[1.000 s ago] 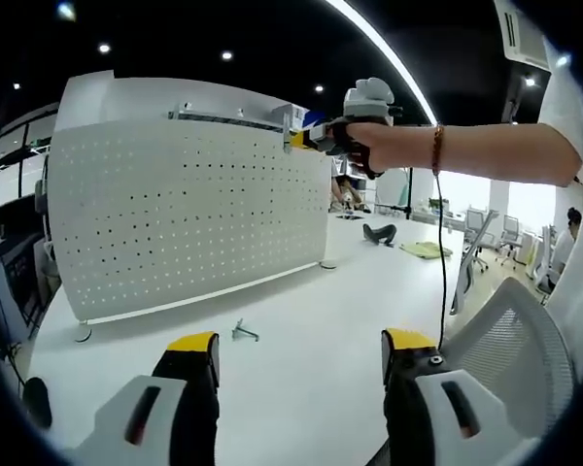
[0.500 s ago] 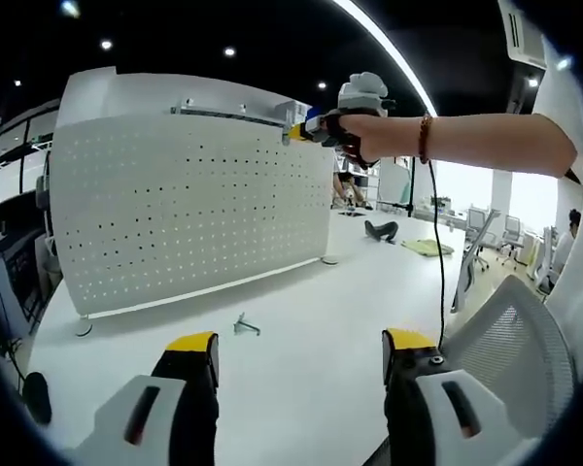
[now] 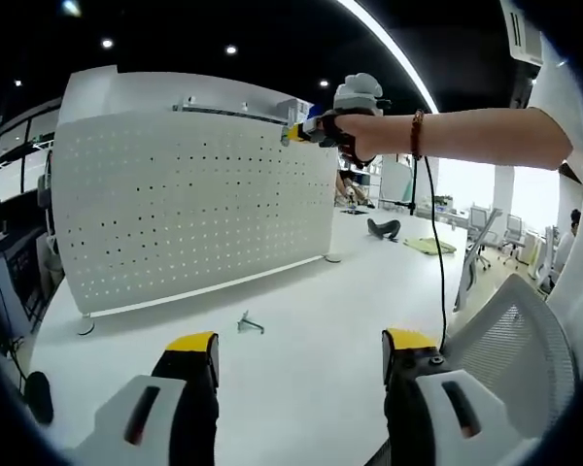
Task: Insert the hook assembly into the mounting plate slot until the hook locks in place.
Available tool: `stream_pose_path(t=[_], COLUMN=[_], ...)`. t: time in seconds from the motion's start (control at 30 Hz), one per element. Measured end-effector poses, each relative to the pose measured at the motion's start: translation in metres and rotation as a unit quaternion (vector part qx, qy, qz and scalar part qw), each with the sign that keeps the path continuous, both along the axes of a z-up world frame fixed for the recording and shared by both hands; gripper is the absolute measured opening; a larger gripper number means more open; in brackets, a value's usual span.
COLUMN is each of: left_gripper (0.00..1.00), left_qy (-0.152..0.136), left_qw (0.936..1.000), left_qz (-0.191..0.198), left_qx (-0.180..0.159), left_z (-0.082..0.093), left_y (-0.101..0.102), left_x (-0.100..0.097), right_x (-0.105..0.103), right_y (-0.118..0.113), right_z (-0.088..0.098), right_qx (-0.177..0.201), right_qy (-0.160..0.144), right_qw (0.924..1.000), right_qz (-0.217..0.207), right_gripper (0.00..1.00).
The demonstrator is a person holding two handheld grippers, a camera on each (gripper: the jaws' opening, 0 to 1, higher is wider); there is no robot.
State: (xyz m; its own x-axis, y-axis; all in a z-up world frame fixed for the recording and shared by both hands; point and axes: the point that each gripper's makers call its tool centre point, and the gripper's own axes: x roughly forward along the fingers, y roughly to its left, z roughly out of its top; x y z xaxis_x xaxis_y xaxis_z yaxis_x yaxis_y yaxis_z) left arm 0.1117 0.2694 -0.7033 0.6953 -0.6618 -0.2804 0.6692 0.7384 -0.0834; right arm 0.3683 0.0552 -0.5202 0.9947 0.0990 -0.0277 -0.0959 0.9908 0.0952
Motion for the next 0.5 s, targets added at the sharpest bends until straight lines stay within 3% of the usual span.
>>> stream_pose_path(t=[0.5], left_gripper=[0.7], left_qy=[0.003], left_qw=[1.0], left_qz=[0.005], left_qx=[0.006], left_z=[-0.001], left_y=[0.007], left_x=[0.003], right_x=[0.014], right_y=[-0.004], right_z=[0.0], right_qx=[0.001], right_qy=[0.0], right_qw=[1.0], right_qz=[-0.006], right_gripper=[0.01])
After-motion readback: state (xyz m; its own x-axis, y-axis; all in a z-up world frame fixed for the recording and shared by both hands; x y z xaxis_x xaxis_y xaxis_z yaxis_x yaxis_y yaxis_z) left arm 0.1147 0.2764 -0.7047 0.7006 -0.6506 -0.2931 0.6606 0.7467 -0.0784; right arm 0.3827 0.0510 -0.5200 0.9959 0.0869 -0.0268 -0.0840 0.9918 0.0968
